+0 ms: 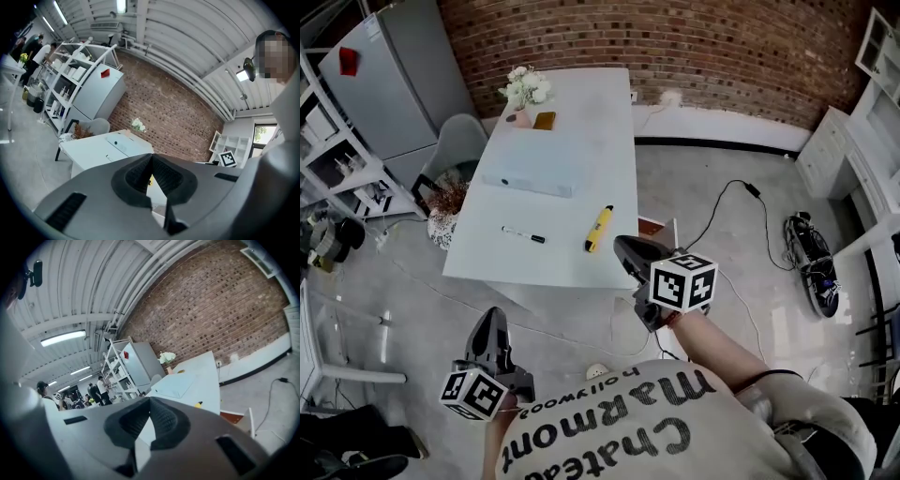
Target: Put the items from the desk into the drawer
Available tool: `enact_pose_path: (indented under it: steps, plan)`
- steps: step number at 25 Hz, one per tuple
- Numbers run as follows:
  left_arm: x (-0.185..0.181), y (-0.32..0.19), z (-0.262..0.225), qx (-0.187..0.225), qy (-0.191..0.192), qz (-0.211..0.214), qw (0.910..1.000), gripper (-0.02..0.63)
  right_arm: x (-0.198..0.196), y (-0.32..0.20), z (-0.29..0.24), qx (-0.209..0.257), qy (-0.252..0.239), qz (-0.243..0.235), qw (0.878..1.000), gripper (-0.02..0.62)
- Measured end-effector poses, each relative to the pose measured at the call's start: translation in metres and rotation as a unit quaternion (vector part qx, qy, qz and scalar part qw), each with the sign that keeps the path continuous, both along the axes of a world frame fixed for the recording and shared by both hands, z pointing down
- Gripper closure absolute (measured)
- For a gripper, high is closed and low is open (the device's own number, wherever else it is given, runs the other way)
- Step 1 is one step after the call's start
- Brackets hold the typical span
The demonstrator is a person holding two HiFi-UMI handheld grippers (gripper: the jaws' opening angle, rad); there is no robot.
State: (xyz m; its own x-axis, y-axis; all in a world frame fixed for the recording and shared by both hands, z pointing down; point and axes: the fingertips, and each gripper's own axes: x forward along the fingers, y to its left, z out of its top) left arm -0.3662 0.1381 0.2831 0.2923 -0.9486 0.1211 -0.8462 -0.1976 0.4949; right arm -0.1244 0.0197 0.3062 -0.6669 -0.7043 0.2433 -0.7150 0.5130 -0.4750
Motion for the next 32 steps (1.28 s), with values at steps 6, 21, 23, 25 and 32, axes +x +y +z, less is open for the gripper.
enact_pose_path:
  steps: [6,21,23,25,32]
  plan:
    - [-0.023,-0.029,0.021,-0.022,0.003,0.022,0.9995,0.603,-0.003,-0.025,0.062,-0.056,0.044,0.045,0.996,0.591]
    - [-0.043,-0.076,0.054,-0.071,0.015,-0.005,0.9974,0.604,-0.023,-0.099,0.157,-0.178,0.064,0.054,0.98,0.423]
    - [-0.046,-0.086,0.052,-0.071,0.013,-0.013,0.9973,0.604,-0.024,-0.115,0.165,-0.193,0.079,0.061,0.976,0.4]
    - [-0.048,-0.094,0.05,-0.07,0.014,-0.023,0.9972,0.603,-0.025,-0.127,0.174,-0.217,0.095,0.071,0.969,0.374]
    - [-0.054,-0.111,0.051,-0.069,0.008,-0.037,0.9969,0.603,-0.024,-0.154,0.205,-0.258,0.185,0.111,0.942,0.298]
